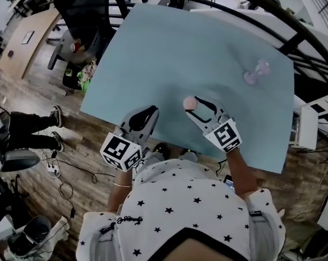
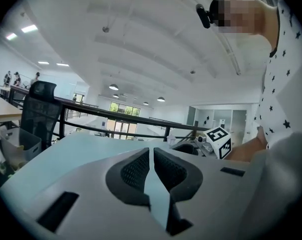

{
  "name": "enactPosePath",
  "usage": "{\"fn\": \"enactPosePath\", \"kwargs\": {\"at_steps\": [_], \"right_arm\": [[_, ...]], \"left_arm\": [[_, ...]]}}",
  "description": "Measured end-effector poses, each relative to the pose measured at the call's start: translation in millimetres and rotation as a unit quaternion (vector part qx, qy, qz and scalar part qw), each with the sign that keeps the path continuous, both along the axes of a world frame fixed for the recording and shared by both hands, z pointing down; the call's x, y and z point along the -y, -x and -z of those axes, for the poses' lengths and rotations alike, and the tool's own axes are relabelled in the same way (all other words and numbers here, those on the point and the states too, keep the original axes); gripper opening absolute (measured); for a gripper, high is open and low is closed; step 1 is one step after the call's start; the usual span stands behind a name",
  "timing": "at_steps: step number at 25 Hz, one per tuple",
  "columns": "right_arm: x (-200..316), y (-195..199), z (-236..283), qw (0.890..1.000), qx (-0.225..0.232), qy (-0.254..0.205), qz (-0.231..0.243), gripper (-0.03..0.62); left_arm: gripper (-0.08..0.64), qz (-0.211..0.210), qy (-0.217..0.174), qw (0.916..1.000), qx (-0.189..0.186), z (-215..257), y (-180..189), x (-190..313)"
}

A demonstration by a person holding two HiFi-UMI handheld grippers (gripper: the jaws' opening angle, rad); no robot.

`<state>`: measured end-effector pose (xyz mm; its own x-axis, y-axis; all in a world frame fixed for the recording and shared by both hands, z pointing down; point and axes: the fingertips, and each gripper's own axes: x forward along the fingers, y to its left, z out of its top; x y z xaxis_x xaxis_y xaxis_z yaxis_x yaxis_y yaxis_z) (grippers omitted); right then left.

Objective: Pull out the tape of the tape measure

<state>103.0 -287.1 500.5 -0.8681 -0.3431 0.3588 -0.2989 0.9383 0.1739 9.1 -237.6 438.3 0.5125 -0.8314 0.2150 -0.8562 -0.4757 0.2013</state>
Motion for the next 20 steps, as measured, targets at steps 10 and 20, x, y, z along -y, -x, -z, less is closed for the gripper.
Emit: {"fn": "enactPosePath", "kwargs": {"at_steps": [10, 20], "right_arm": [[-22, -5, 67, 0.996, 0.046, -0.081, -0.01, 0.21], [-39, -2, 79, 0.994, 0.06, -0.094, -0.002, 0.21]], "left_arm": [[0.064, -0.12, 0.025, 0.9906, -0.062, 9, -46, 16], [0.153, -0.184, 0.06, 0.9632, -0.186, 23, -71, 13]]}}
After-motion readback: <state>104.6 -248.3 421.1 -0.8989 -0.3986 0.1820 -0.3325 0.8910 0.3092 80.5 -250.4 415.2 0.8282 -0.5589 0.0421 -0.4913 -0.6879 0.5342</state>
